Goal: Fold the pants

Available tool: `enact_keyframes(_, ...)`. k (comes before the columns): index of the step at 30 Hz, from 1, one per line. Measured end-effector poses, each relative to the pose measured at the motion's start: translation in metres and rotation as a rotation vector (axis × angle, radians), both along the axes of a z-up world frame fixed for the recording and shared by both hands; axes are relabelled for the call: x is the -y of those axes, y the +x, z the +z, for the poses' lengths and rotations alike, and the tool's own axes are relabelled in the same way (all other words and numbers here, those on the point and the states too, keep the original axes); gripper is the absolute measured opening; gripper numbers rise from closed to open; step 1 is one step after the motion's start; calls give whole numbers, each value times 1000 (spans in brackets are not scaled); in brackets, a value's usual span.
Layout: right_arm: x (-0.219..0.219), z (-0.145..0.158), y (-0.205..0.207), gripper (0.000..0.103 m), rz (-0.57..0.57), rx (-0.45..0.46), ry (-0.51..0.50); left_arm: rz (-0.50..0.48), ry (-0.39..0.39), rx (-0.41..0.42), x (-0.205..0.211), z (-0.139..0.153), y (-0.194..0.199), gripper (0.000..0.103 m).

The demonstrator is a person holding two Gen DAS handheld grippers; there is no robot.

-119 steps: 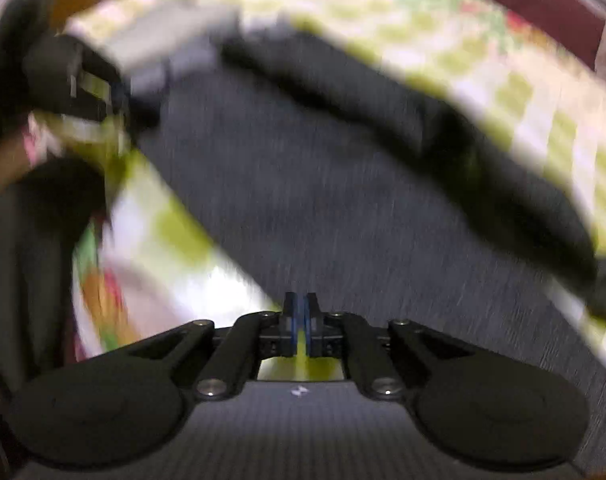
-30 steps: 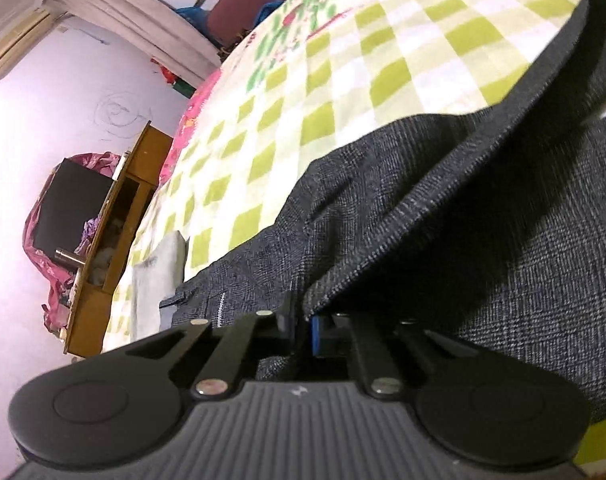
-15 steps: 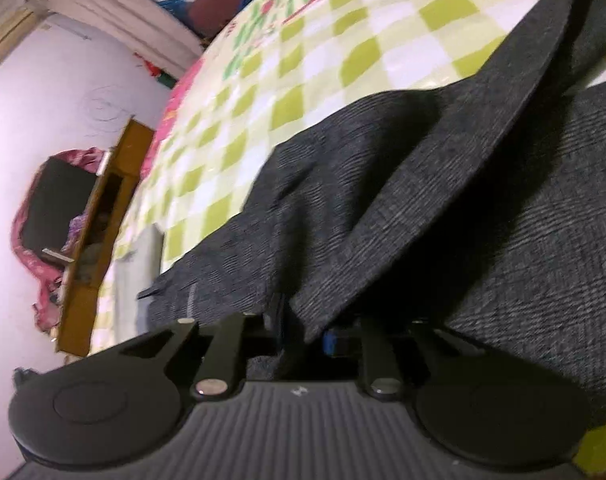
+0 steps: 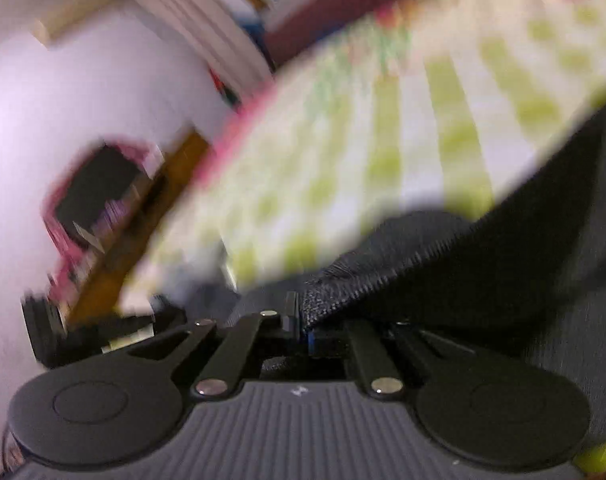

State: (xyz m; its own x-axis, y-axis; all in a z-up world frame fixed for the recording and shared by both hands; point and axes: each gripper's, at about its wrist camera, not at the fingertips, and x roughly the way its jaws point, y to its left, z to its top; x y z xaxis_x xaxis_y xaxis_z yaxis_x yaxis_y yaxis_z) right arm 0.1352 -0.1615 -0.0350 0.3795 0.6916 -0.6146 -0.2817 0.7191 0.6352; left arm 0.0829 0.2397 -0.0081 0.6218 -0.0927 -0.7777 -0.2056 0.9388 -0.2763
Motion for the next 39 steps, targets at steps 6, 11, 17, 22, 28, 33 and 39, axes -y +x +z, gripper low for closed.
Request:
enact_keyframes(6, -4, -39, -9, 8, -12, -98, -52, 39, -19, -34, -5, -21, -17, 45)
enact_keyframes(11, 24, -14, -18, 25, -52, -51, -72, 20, 116, 16, 15, 1, -22, 46)
enact_keyframes(17, 96, 8, -15, 32, -218, 10, -84, 29, 212, 0, 29, 15, -23, 47)
enact_keyframes(22, 145, 24, 22, 33, -382, 33, -145, 37, 290, 88, 54, 41, -23, 47)
enact_keyframes(28, 180, 17, 100, 48, -559, -32, -94, -225, 244, 177, 134, 51, 16, 51)
enact_keyframes(33, 192, -5, 166, 50, -662, -140, -129, -466, 76, 164, 218, 29, 65, 51)
enact_keyframes(39, 173, -13, 217, 67, -645, -170, -338, -686, 87, 127, 305, 3, 94, 56)
